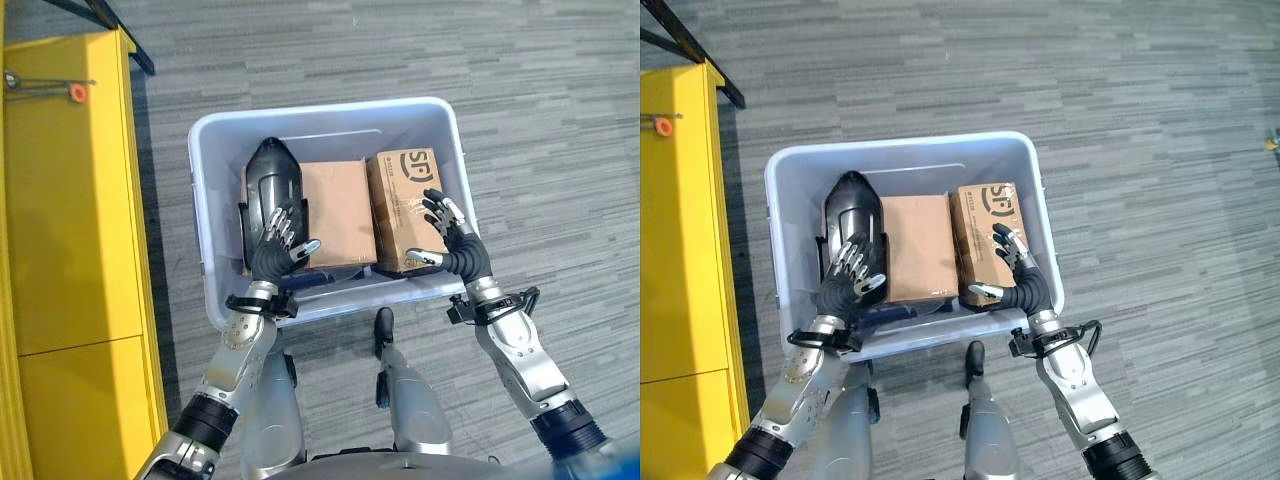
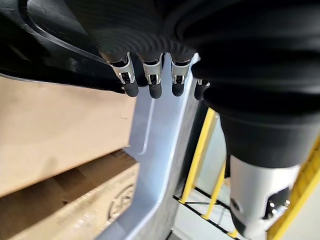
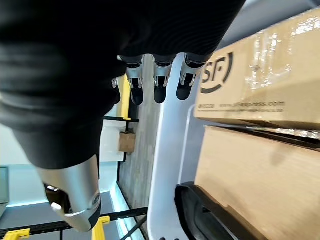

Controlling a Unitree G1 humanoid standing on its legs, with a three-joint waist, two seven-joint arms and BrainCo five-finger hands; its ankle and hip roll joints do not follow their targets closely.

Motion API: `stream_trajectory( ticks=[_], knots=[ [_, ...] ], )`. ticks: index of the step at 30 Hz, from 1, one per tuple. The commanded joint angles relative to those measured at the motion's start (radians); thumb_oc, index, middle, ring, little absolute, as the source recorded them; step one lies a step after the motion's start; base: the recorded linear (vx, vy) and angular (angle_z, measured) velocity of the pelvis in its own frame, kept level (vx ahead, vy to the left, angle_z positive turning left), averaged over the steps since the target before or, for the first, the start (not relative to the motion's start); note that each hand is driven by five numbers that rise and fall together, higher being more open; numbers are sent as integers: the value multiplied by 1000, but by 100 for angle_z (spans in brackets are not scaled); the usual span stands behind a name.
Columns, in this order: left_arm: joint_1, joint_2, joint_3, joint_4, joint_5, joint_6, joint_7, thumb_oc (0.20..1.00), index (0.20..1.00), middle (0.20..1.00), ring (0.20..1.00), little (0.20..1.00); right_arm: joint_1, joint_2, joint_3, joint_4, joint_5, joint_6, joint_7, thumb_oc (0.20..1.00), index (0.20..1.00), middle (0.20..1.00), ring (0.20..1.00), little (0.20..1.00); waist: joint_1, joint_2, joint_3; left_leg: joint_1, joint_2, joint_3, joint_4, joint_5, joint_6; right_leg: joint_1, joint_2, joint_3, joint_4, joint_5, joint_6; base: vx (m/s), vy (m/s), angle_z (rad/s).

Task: Move parts from the plastic box to the shelf.

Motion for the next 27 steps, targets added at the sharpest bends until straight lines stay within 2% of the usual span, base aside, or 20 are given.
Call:
stream_trajectory(
  ticks=[1, 3, 7, 17, 27],
  knots=[
    [-9, 10, 29, 4, 79, -46, 58, 1000, 1000, 1000, 1000, 1000, -39, -33, -29, -34, -11, -58, -24, 1000, 1000, 1000, 1000, 1000, 21, 7, -66, 66, 114, -11, 28, -10, -45, -73, -89, 32, 137, 25, 48, -61, -41, 0],
    [-29, 38, 67, -8, 208, -72, 141, 1000, 1000, 1000, 1000, 1000, -36, -37, -40, -33, -8, -76, -35, 1000, 1000, 1000, 1000, 1000, 20, -1, -55, 60, 117, -11, 19, -4, -50, -81, -85, 32, 131, 30, 49, -49, -40, -2],
    [-42, 55, 97, -51, 270, -90, 193, 1000, 1000, 1000, 1000, 1000, -28, -42, -52, -44, -2, -90, -38, 1000, 1000, 1000, 1000, 1000, 21, -6, -48, 53, 116, -12, 15, -2, -51, -87, -84, 27, 129, 31, 50, 0, 0, 0],
    [-83, 87, 129, -194, 392, -114, 277, 1000, 1000, 1000, 1000, 1000, -27, -52, -60, -72, 8, -111, -42, 1000, 1000, 1000, 1000, 1000, 21, -10, -25, 32, 114, -24, 10, 3, -56, -94, -84, 14, 123, 34, 50, 0, 0, 0],
    [-111, 93, 121, -148, 477, -97, 349, 1000, 1000, 1000, 1000, 1000, -34, -59, -57, -75, 6, -116, -52, 1000, 1000, 1000, 1000, 1000, 18, -17, -14, 17, 113, -27, 4, 7, -57, -105, -83, 11, 117, 39, 50, -1, 0, 0]
  ],
)
